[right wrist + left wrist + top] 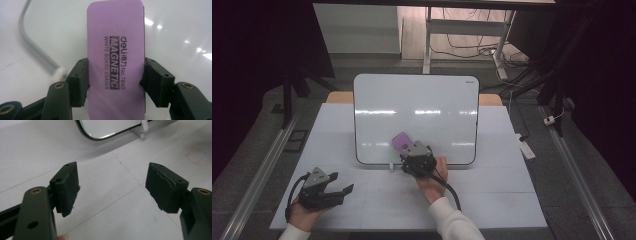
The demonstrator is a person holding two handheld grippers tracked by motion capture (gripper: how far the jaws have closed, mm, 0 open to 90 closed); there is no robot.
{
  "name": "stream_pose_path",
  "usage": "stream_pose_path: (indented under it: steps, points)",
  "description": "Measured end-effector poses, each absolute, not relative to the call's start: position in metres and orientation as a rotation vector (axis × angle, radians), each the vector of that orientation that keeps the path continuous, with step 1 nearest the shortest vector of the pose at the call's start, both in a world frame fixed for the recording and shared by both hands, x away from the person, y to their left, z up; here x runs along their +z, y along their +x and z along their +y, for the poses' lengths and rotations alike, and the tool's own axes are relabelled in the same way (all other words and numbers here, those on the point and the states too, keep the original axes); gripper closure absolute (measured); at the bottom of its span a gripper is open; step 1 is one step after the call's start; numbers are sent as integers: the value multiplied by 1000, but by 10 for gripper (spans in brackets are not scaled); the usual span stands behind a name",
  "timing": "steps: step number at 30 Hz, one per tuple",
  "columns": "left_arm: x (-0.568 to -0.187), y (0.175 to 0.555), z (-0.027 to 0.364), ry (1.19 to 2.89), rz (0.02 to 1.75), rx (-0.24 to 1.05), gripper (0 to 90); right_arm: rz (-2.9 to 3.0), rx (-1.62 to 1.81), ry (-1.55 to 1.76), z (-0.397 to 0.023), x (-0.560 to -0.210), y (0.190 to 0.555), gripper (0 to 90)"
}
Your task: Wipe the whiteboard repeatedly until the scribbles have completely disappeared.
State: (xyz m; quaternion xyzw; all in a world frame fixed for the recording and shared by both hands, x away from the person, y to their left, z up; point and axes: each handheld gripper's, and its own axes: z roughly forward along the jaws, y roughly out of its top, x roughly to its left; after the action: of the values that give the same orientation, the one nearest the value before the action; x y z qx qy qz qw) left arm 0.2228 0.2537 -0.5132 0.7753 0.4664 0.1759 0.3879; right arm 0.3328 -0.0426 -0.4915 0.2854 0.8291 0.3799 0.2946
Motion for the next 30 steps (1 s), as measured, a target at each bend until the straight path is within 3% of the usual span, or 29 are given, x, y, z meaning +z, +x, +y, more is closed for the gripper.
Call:
stream_pose_path:
  steps: [19, 30]
  points:
    - [-513, 222, 254, 1971, 1187, 449, 277, 2439, 929, 708, -30, -500, 325, 415]
    - [-512, 223, 253, 1966, 1185, 446, 277, 2257, 1170, 848, -99, -466, 330, 414]
